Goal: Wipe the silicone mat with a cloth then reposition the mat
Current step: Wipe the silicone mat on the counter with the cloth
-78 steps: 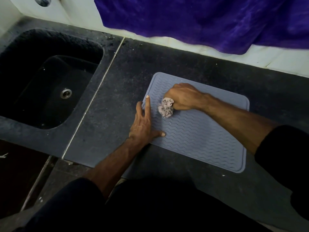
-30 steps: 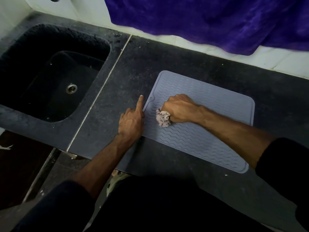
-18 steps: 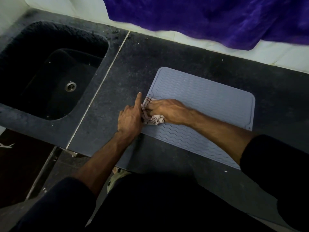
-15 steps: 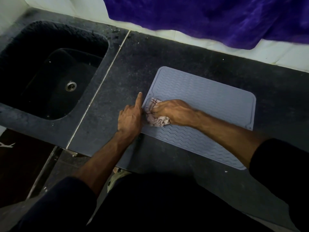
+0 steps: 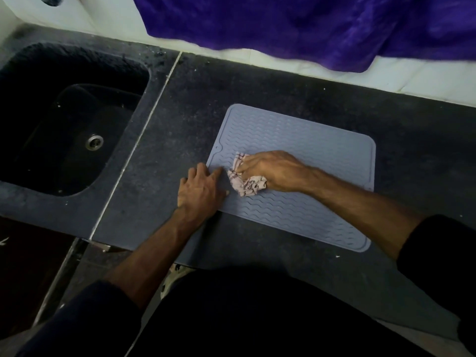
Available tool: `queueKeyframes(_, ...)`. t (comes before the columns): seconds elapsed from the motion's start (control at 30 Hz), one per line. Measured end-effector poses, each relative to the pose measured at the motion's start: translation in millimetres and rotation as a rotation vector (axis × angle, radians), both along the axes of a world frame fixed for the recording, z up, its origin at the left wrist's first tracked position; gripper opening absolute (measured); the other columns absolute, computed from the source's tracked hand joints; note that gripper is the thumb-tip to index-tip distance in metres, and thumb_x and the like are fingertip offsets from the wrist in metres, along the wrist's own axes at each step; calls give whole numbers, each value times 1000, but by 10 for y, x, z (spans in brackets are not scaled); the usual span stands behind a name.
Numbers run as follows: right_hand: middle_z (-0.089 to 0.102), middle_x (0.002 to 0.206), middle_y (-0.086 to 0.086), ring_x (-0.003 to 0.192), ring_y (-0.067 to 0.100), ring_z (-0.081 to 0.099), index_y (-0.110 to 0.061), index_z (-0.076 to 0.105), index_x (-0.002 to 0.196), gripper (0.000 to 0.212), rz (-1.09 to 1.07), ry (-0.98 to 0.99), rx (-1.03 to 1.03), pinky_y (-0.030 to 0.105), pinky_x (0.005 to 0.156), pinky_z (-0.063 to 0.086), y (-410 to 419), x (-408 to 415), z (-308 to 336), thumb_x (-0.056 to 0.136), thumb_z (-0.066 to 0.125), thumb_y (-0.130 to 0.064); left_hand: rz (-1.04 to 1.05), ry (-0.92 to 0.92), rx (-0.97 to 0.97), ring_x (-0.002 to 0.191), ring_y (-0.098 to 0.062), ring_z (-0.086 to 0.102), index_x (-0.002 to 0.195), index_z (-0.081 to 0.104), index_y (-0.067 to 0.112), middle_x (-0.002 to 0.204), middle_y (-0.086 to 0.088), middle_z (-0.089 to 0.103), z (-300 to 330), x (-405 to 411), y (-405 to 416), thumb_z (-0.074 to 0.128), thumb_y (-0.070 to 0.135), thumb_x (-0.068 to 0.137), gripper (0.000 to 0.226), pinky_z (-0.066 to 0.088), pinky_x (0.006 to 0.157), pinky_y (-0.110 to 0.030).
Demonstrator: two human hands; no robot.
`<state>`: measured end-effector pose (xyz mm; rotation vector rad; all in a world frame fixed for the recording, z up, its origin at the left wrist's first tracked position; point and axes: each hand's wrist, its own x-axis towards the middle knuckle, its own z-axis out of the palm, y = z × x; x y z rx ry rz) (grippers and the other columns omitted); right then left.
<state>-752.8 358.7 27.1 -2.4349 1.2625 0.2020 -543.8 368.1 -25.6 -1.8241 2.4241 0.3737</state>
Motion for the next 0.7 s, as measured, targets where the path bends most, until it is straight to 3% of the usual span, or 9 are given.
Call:
queueKeyframes(0.13,55,140,-5,128,19,50,-29,52,134,54,-13,59,-18,42,103,44,128,-103,-109,84,68,-20,-2,-8,32,120,-28,40,142,32,32,132,-7,37,22,-1,-32,56,55,85,66,38,99,-46)
queueKeyframes(0.23,65,125,-4,114,19,59,-30,55,130,52,-25,178,9,39,95,50,146,-258,-91,81,72,-27,3,-7,37,120,-29,40,142,34,32,132,-7,38,39,-19,-21,56,55,86,64,38,99,-46)
queueKeyframes(0.37,73,91,-3,81,17,66,-28,70,97,19,-80,174,10,35,77,55,67,-354,36,80,71,-36,4,-18,30,120,-29,41,141,35,31,131,-8,39,48,-21,-26,56,53,87,63,38,98,-46)
queueKeyframes(0.43,73,85,-2,77,17,67,-24,71,90,14,-144,100,35,37,75,55,6,-400,100,82,68,-35,-1,-21,34,120,-29,41,141,35,31,132,-8,38,42,-32,-35,56,53,86,63,38,98,-46)
queueKeyframes(0.53,73,106,-2,98,20,66,-27,70,106,26,-161,21,3,38,84,53,-19,-388,135,81,70,-33,-5,-23,27,120,-29,41,141,34,30,132,-8,38,33,-32,-33,56,53,86,63,39,98,-47)
queueKeyframes(0.63,59,135,-5,126,18,53,-28,60,127,50,-53,34,4,39,102,45,50,-300,82,80,75,-21,-6,-25,23,120,-29,41,141,34,31,133,-8,37,20,-27,-34,56,54,86,63,39,98,-46)
queueKeyframes(0.7,52,142,-6,133,18,46,-27,58,129,52,-1,70,25,40,107,41,124,-306,22,81,74,-19,-7,-26,29,120,-29,40,141,34,32,133,-8,37,19,-27,-37,56,54,86,64,39,98,-46)
